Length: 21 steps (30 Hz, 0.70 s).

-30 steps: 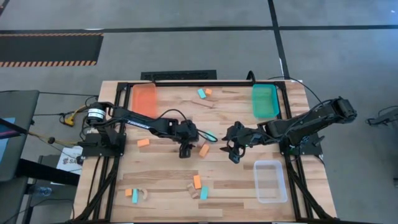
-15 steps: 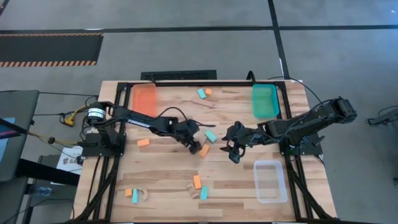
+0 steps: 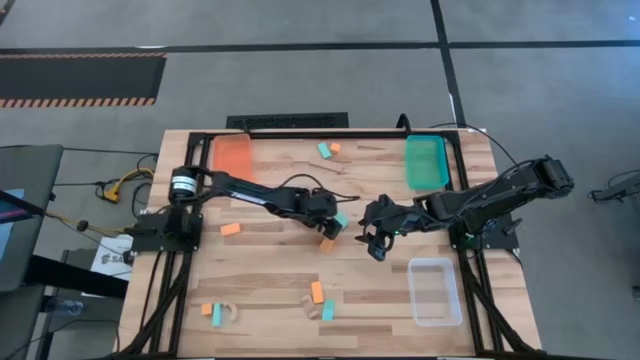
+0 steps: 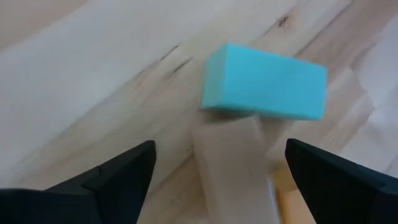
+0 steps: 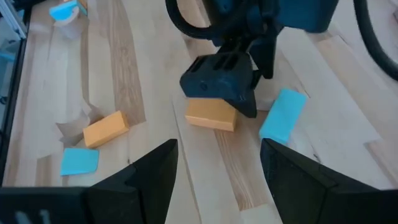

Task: Sort & place blocks by color
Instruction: Put the brown block into the orange bin

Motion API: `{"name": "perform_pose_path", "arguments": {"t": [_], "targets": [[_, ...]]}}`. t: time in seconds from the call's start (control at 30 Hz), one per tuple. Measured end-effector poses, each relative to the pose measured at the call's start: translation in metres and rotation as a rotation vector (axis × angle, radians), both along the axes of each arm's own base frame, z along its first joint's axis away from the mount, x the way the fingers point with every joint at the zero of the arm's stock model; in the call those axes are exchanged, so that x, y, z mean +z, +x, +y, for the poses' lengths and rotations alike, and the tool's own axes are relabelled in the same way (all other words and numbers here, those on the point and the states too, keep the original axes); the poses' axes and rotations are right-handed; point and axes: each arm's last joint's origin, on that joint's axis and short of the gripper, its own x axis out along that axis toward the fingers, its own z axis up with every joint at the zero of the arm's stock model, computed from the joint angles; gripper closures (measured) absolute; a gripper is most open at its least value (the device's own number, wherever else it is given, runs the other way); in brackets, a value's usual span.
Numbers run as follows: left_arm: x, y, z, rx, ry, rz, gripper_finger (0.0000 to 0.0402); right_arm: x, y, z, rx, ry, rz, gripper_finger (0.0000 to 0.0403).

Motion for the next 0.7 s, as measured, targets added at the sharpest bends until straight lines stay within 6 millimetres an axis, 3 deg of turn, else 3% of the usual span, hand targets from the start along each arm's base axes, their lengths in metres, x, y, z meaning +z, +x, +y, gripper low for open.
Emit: {"name": "perform_pose_path", "arguments": {"t": [0.1, 0.37, 0.5, 0.7], "targets": [[0.001, 0.008, -0.005, -0.036, 0.073, 0.063, 0.005, -0.001, -0.001, 0.0, 0.003, 0.0, 0.008, 0.0147], [0.001, -0.001, -0.003, -0.04, 0.113, 0.191, 0.0081, -0.003, -0.002, 0.0, 0.003, -0.004, 0.034, 0.0147], [-0.002, -0.004, -0.002, -0.036, 0.135, 0.2, 0.0138, -0.003, -0.003, 0.0, 0.003, -0.008, 0.047, 0.0147], [-0.002, -0.005, -0.001, -0.085, 0.159, 0.218, 0.0262, -0.004, -0.003, 0.0, 0.004, -0.009, 0.05, 0.0147]]}}
